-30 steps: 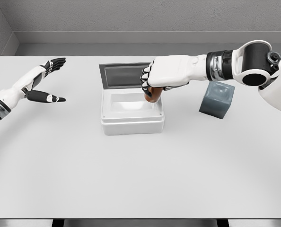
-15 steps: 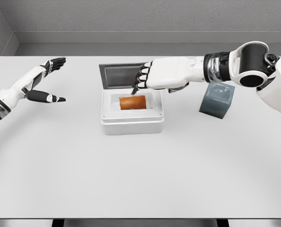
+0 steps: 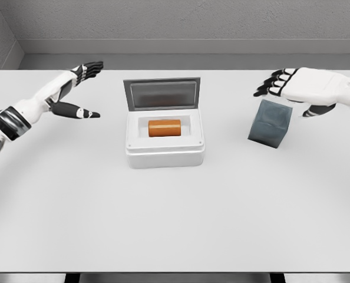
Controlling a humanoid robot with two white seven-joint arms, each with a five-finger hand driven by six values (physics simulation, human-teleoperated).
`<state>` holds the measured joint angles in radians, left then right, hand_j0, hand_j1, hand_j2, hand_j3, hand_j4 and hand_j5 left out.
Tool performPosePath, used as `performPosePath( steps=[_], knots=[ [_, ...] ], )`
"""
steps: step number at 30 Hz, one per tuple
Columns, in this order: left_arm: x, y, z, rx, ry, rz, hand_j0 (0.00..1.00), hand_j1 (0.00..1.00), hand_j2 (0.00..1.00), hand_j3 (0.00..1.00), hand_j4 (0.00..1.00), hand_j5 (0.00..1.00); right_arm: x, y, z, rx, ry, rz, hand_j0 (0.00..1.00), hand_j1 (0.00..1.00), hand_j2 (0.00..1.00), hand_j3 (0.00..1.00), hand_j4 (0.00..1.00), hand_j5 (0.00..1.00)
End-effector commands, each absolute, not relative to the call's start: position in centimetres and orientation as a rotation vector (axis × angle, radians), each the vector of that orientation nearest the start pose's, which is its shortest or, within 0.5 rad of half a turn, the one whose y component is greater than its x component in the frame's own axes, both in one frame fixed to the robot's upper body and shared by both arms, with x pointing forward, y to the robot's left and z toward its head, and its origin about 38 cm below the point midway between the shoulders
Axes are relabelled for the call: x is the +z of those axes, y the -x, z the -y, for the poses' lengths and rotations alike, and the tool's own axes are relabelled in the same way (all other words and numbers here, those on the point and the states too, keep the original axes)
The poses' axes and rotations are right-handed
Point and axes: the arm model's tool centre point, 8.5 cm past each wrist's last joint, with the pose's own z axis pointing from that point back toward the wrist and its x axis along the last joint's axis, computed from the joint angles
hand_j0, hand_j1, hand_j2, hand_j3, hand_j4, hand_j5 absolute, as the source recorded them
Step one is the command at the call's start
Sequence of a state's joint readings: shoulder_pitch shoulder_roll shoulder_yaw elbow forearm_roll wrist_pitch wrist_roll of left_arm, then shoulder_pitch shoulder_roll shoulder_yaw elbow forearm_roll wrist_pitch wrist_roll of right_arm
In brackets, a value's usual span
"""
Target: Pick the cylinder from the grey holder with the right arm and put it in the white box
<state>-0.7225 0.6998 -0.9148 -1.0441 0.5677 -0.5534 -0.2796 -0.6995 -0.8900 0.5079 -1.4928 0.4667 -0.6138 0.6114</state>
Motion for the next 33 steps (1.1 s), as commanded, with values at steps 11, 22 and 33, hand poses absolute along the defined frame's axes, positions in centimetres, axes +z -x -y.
performPosePath(
  steps=[11, 22, 33],
  knots=[
    [17.2, -47.9, -26.7, -1.091, 0.315, 1.718, 0.98, 0.98, 0.98, 0.98, 0.98, 0.98, 28.9, -43.2, 36.5, 2.125, 0.704, 1.28, 1.0, 1.0, 1.0, 1.0, 1.0, 1.0],
    [19.5, -47.1, -25.3, -1.158, 0.369, 1.775, 0.98, 0.98, 0.98, 0.98, 0.98, 0.98, 27.8, -43.3, 36.6, 2.118, 0.677, 1.265, 1.0, 1.0, 1.0, 1.0, 1.0, 1.0],
    [21.0, -45.2, -26.7, -1.197, 0.381, 1.804, 0.98, 0.98, 0.98, 0.98, 0.98, 0.98, 27.3, -44.2, 39.3, 2.038, 0.68, 1.218, 1.0, 1.0, 1.0, 1.0, 1.0, 1.0]
  ],
)
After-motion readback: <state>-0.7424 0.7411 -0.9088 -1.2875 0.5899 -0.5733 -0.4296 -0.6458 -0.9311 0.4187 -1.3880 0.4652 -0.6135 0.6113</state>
